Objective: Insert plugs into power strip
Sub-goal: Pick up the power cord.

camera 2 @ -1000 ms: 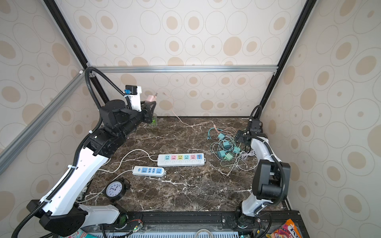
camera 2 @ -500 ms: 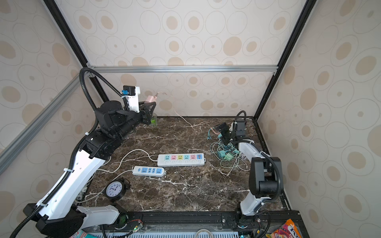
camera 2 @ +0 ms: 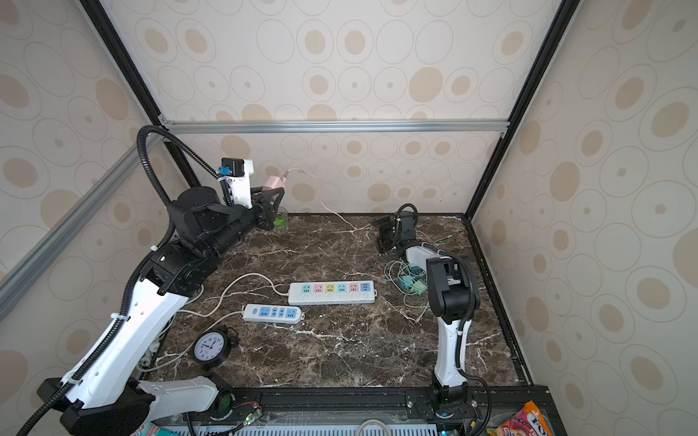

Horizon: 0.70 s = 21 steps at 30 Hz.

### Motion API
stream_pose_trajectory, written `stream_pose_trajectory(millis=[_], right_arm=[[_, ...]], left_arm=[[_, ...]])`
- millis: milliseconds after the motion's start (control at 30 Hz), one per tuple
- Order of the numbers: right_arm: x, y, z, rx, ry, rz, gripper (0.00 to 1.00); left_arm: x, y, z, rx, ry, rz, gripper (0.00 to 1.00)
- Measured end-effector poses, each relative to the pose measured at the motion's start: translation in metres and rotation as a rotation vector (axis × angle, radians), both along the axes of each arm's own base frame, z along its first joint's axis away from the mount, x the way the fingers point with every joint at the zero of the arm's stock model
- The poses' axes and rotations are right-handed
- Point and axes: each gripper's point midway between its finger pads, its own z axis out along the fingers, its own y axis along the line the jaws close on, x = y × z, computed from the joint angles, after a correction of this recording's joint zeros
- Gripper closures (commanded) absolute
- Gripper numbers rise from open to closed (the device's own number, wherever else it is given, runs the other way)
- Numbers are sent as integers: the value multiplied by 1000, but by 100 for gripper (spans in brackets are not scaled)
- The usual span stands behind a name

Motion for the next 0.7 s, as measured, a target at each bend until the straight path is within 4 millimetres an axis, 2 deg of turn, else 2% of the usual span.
stream_pose_trajectory(millis=[67, 100, 133, 200, 267, 333, 433, 500, 567, 700], right_arm=[[10, -1, -5, 7, -2, -21, 17], [14, -1, -8, 8, -1, -30, 22], [20, -1, -11, 7, -2, -37, 31], [29, -2, -17, 5, -8, -54, 57], [34, -4, -24, -7, -11, -69, 75], [35, -7, -29, -34, -12, -75, 87], [37, -12, -24, -83, -37, -76, 98], [34, -14, -13, -133, -57, -60, 100], [29, -16, 11, -175, -94, -41, 100], [16, -18, 90, -205, -233, -20, 100]], left_arm=[[0, 0, -2, 2, 4, 0, 100], [0, 0, -3, 3, 6, 0, 100], [0, 0, -4, 4, 8, 0, 100], [0, 0, -6, 6, 11, 0, 100], [-1, 1, -8, 7, 14, 1, 100], [-2, 3, -10, 6, 18, 7, 100], [-5, 10, -14, -2, 24, 35, 100], [-9, 17, -16, -8, 29, 55, 100], [-13, 22, -18, -12, 35, 69, 100], [-15, 27, -19, -18, 42, 89, 100]])
